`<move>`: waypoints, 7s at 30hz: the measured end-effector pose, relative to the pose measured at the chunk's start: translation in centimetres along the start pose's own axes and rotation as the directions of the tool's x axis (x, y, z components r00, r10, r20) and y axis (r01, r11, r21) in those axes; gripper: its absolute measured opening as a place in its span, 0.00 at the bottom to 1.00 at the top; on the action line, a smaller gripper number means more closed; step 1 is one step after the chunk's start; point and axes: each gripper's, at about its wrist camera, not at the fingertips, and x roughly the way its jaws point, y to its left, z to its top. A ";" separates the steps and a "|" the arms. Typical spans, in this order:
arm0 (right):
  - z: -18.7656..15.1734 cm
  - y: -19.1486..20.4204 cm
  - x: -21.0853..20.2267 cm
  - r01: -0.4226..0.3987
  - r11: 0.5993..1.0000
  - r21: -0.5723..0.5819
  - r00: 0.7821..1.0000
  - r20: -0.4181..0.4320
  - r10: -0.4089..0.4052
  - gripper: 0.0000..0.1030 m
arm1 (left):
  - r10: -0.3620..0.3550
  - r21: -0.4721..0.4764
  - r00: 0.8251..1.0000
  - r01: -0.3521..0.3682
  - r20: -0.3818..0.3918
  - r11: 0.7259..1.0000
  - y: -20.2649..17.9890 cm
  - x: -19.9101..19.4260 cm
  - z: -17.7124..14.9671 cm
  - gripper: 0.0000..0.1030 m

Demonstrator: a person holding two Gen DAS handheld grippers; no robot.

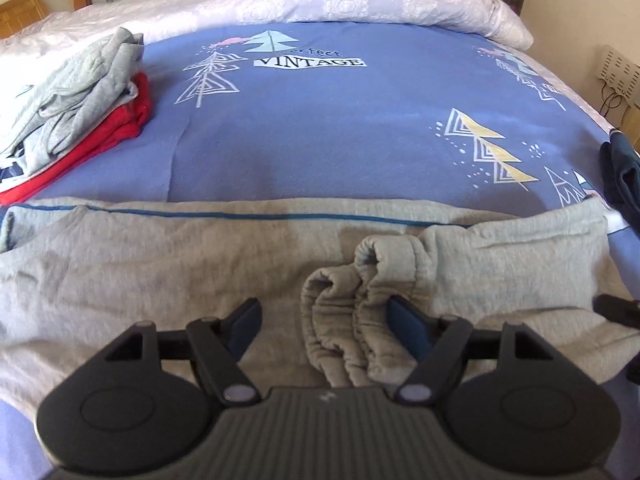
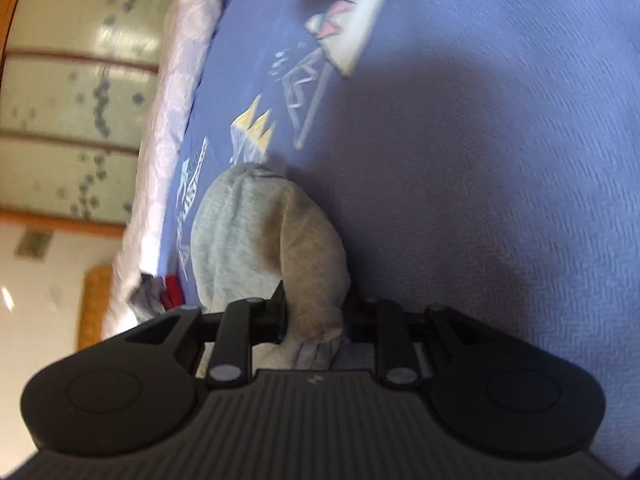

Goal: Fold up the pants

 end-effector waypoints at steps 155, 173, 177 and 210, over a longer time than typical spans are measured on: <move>-18.3 21.7 17.3 -0.006 0.576 -0.817 0.962 -0.162 -0.220 0.42 | 0.257 -0.037 0.966 -0.256 0.033 0.966 21.9 -4.7 -0.6 0.42; -11.4 13.3 9.5 -0.181 0.912 -0.367 0.949 -0.309 0.064 0.77 | -0.005 -0.346 0.995 0.038 0.095 0.938 33.2 -7.6 0.6 1.00; -12.6 13.5 11.4 -0.171 0.902 -0.396 0.938 -0.346 0.026 0.77 | -0.101 -0.435 0.994 0.110 0.044 0.894 33.8 -3.7 -0.7 1.00; -12.3 7.0 -3.9 -0.011 0.684 -0.729 0.962 -0.194 -0.192 0.55 | -0.016 -0.285 1.000 0.021 0.018 0.958 10.6 -15.0 -13.4 0.72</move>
